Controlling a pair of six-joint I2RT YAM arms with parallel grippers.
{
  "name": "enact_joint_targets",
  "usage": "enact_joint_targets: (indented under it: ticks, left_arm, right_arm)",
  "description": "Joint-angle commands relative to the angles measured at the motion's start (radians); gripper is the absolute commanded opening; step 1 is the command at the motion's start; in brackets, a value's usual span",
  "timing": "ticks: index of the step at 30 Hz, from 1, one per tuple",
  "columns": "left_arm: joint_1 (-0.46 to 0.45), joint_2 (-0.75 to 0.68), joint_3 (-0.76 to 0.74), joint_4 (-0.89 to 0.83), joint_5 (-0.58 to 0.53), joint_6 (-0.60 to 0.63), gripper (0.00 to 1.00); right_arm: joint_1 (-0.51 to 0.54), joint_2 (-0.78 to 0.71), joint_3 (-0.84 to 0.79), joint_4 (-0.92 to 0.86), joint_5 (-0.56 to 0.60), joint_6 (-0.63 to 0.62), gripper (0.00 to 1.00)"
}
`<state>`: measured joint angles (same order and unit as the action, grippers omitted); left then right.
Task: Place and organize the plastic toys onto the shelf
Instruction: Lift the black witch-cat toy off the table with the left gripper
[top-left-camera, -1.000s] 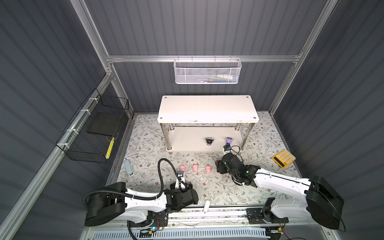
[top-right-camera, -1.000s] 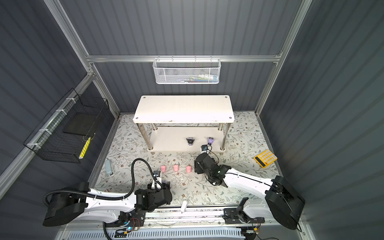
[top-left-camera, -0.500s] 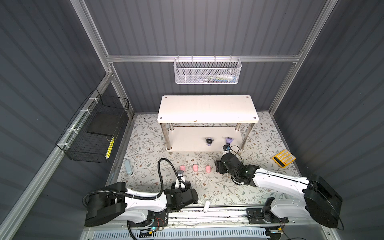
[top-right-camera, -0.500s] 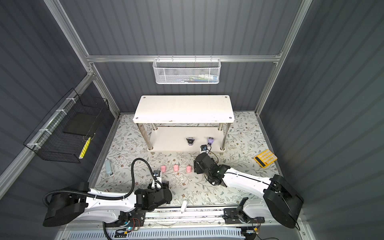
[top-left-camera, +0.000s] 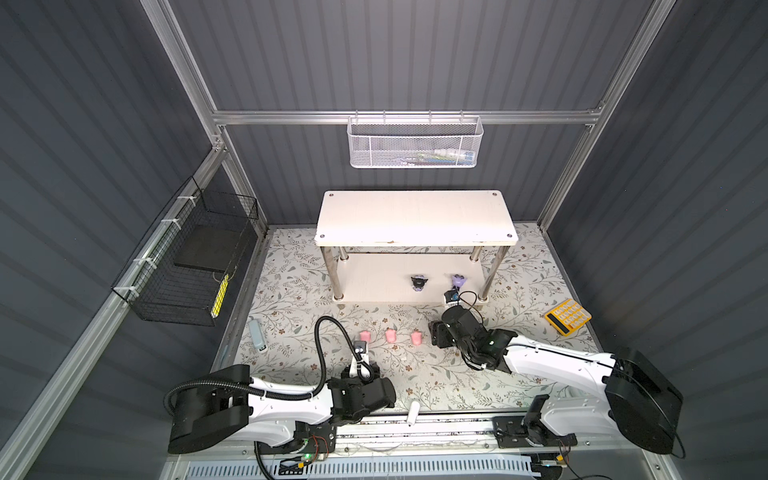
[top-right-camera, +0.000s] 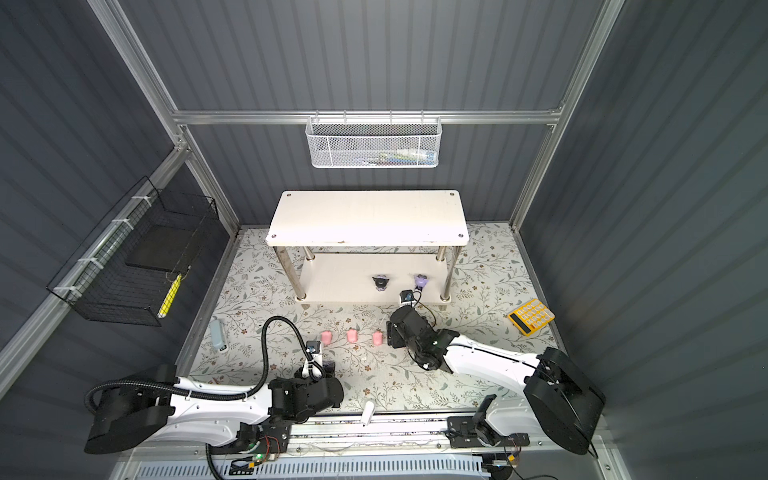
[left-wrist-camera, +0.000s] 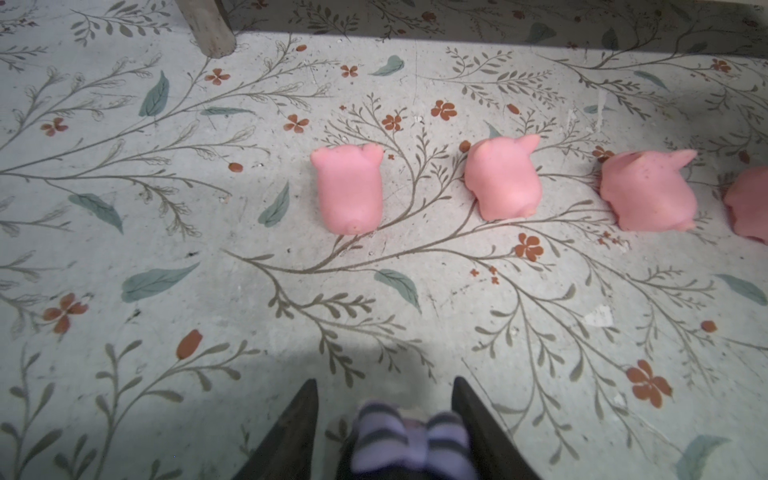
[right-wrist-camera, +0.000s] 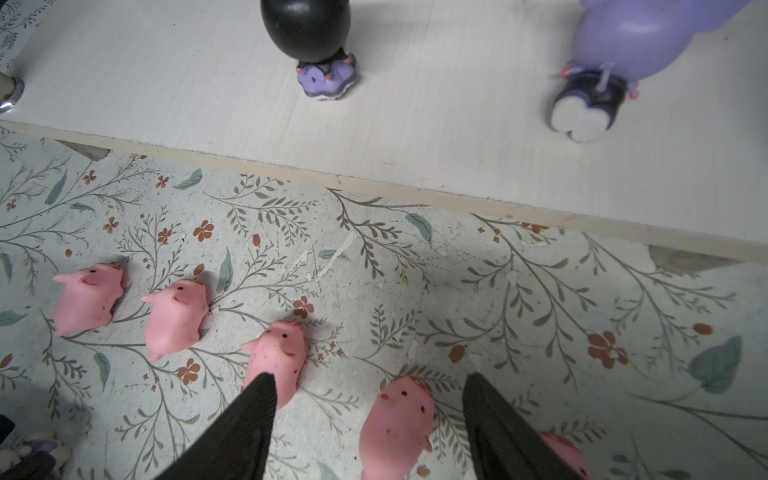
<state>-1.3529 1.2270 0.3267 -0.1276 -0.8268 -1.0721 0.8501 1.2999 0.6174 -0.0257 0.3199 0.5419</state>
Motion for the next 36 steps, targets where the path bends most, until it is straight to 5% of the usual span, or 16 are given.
enact_joint_targets:
  ticks: [1, 12, 26, 36]
  left_arm:
    - [0.008, -0.005, 0.037, -0.049, -0.030, -0.002, 0.51]
    - [0.007, -0.003, 0.080, -0.098, -0.029, -0.001, 0.48]
    - [0.010, -0.022, 0.042, -0.106, -0.031, -0.016, 0.64]
    - [0.016, 0.008, 0.033, -0.065, -0.023, -0.008, 0.62]
  right_arm:
    - [-0.003, 0.009, 0.023, 0.001, 0.000, 0.005, 0.73]
    - [-0.003, 0.009, 0.018, 0.004, -0.006, 0.006, 0.73]
    - [-0.003, 0.021, 0.022, 0.014, -0.016, 0.004, 0.73]
    - [-0.003, 0.040, 0.029, 0.023, -0.025, 0.005, 0.73]
